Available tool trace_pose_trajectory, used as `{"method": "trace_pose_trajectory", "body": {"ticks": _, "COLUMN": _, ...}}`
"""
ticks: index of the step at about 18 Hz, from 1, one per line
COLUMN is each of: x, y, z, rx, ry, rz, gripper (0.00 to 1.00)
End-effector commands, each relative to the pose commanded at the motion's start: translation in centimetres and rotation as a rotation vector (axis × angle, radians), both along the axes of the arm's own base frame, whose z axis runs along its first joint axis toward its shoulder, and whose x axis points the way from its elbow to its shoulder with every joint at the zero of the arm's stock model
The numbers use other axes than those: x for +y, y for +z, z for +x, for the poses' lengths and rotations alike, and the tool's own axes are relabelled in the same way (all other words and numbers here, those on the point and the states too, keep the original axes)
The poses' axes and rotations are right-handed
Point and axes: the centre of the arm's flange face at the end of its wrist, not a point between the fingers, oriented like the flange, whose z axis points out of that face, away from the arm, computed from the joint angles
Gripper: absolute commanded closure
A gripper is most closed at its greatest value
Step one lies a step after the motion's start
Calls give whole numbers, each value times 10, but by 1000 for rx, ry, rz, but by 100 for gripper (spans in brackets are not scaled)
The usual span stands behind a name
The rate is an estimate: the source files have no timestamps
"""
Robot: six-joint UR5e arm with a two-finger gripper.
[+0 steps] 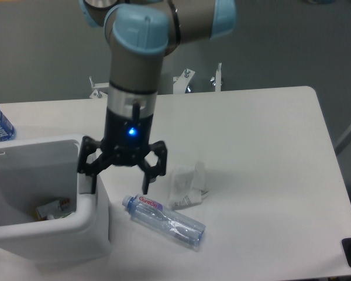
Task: Open the trash can
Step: 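Push the lid edge with the gripper to swing the lid open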
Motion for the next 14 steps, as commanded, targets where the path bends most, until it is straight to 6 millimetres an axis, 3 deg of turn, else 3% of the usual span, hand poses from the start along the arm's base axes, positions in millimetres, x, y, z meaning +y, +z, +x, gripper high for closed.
{"method": "trace_pose_trajectory", "body": {"ticks": 5, "x": -51, "y": 14, "z": -62, "rx": 51, "ry": 95, "rz": -7, "gripper": 0}}
{"method": "trace_pose_trajectory", "body": {"ticks": 7, "x": -62, "y": 0, "z": -74, "rx": 96, "ry": 66, "rz": -75, "gripper": 0}}
{"method": "trace_pose_trajectory", "body": {"ticks": 10, "x": -90, "y": -36, "z": -91, "rx": 155, "ry": 15, "rz": -334, "gripper": 0}}
{"method": "trace_pose_trajectory", "body": {"ticks": 14, "x": -123, "y": -55, "z": -107, "rx": 214, "ry": -107, "rz": -494, "gripper": 0}}
